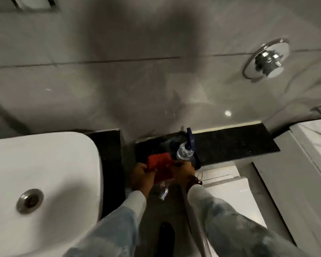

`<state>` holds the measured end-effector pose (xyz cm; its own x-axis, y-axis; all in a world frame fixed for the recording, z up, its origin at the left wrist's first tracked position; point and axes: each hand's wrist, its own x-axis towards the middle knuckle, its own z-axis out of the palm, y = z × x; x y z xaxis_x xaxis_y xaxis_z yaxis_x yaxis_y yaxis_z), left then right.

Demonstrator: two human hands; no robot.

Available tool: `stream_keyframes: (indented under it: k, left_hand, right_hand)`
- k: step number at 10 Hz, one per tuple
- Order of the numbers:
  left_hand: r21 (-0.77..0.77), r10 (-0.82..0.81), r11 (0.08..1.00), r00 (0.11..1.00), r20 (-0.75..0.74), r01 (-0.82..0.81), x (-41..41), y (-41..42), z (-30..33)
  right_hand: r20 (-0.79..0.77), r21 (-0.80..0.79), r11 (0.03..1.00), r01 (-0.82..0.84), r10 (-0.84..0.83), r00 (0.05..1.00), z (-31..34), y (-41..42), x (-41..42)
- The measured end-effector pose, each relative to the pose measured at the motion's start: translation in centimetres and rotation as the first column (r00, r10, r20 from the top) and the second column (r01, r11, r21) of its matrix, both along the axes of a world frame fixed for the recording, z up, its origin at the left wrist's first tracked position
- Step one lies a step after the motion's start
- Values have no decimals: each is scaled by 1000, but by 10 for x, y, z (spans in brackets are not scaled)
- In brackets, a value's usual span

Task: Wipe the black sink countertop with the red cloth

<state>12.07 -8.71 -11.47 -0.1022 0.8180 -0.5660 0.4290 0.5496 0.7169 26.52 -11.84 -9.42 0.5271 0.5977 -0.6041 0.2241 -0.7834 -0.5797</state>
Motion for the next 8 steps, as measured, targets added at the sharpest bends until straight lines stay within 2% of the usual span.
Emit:
stream_keyframes:
  k: [2, 3, 4, 5, 6, 7, 8]
  left_hand:
    - [-49, 60, 997, 998, -6, -61, 20, 42, -50]
    - [-39, 19, 999, 999, -27, -20, 17, 44, -56]
    - [-25, -33, 999, 997, -65, 31, 8, 42, -39]
    - [42, -146, 987, 976, -163, 155, 1, 44, -10]
    - [151, -276, 940, 941, -199, 307, -12, 52, 39]
    - [370, -349, 809, 879, -325, 457, -28, 70, 107]
    - [520, -364, 658, 834, -415, 545, -46, 80, 186]
  right_hand:
    - [-24, -94, 990, -109, 107, 994, -58, 44, 13]
    - [-25, -79, 991, -109, 108, 994, -60, 41, 11]
    - [-18, -74, 997, -33, 32, 999, -42, 28, 6]
    - [8, -69, 996, -60, 61, 998, -12, 23, -1]
    - [66, -6, 993, -116, 116, 991, 37, 25, -14]
    - [285, 142, 984, -106, 62, 957, 102, 33, -30]
    - [381, 356, 932, -68, -79, 921, 173, 35, -43]
